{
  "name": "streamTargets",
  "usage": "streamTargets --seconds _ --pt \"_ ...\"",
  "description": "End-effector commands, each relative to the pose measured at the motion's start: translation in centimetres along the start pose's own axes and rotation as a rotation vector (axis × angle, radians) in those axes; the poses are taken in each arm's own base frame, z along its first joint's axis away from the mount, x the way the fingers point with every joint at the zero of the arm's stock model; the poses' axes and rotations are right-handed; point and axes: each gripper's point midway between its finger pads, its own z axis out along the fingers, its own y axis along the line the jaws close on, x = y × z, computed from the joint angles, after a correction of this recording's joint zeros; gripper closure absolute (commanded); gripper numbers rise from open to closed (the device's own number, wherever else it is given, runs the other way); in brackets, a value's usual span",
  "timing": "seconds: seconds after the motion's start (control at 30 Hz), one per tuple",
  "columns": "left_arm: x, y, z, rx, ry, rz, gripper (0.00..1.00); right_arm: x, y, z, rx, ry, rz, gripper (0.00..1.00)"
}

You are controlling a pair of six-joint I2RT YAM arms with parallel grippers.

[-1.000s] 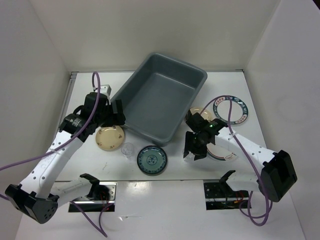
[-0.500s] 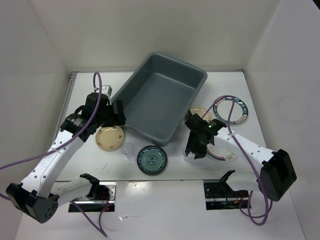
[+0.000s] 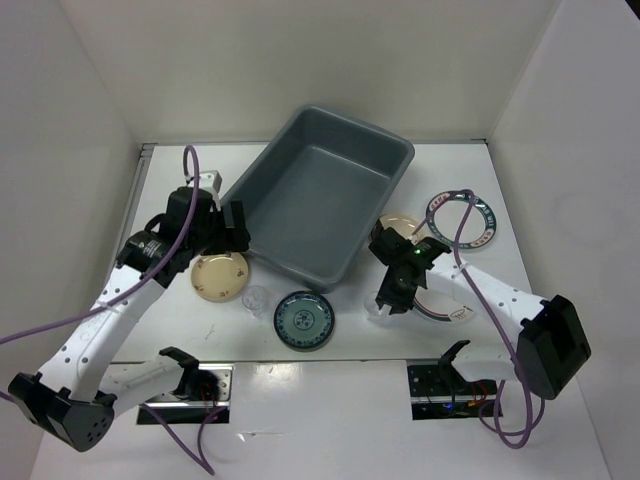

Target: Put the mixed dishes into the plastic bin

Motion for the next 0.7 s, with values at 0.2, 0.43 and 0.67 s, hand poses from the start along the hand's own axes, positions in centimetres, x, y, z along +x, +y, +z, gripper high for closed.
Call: streamTargets --seconds 0.2,0.43,0.67 --pt "0.1 0.2 -0.4 0.019 -0.032 0.032 0.01 0.6 -0.7 1.8 0.03 0.003 0.018 0.96" --pt "0.0 0.2 -0.2 0.022 -0.041 0.039 0.01 -3.4 -0.4 -5.7 -0.02 -0.194 0.136 0.99" --pt "-0.8 -0.3 -0.5 0.041 -0.063 0.044 0.01 -16.5 2.6 -16.5 -0.055 -0.537 0.112 0.99"
